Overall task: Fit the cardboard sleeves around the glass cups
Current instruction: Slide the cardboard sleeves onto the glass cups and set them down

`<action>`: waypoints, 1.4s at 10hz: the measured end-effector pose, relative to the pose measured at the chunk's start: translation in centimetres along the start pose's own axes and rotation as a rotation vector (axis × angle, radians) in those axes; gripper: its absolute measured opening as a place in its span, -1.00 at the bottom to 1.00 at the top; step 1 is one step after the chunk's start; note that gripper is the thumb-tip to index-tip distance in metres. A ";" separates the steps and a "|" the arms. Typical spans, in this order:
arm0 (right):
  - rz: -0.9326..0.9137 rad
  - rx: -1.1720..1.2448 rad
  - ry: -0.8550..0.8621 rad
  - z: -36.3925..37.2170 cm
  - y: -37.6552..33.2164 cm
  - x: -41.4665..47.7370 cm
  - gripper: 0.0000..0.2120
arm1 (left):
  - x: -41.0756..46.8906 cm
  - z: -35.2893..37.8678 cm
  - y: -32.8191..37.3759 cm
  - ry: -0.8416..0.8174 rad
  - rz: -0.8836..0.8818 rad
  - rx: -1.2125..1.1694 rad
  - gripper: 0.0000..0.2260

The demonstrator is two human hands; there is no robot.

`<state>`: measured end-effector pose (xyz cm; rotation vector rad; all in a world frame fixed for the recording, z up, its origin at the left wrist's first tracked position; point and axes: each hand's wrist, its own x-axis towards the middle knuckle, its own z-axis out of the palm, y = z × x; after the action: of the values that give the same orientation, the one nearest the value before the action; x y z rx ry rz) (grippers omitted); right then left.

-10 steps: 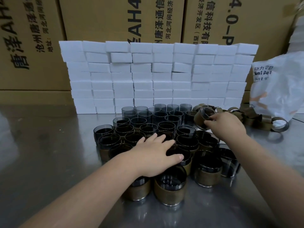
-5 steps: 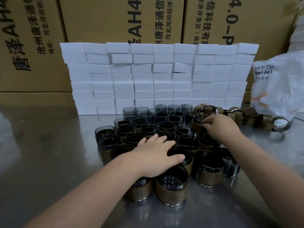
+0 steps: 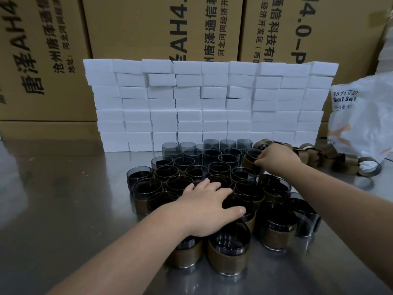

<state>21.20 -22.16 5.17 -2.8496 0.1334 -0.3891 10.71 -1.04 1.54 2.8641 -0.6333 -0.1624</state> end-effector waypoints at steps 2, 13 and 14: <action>-0.097 0.005 -0.054 1.1 -0.5 0.9 -0.85 | -0.1 -0.1 0.0 0.001 -0.005 0.003 -0.37; 0.278 -0.258 -0.109 2.3 12.6 7.8 -0.81 | 0.1 0.2 0.0 0.021 0.003 -0.007 -0.36; 0.257 -0.295 -0.132 2.0 13.1 7.6 -0.84 | 0.1 0.2 0.0 0.021 0.005 -0.007 -0.37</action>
<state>28.33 -35.23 1.71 -3.0781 0.5674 -0.1367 10.78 -1.08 1.34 2.8534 -0.6342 -0.1327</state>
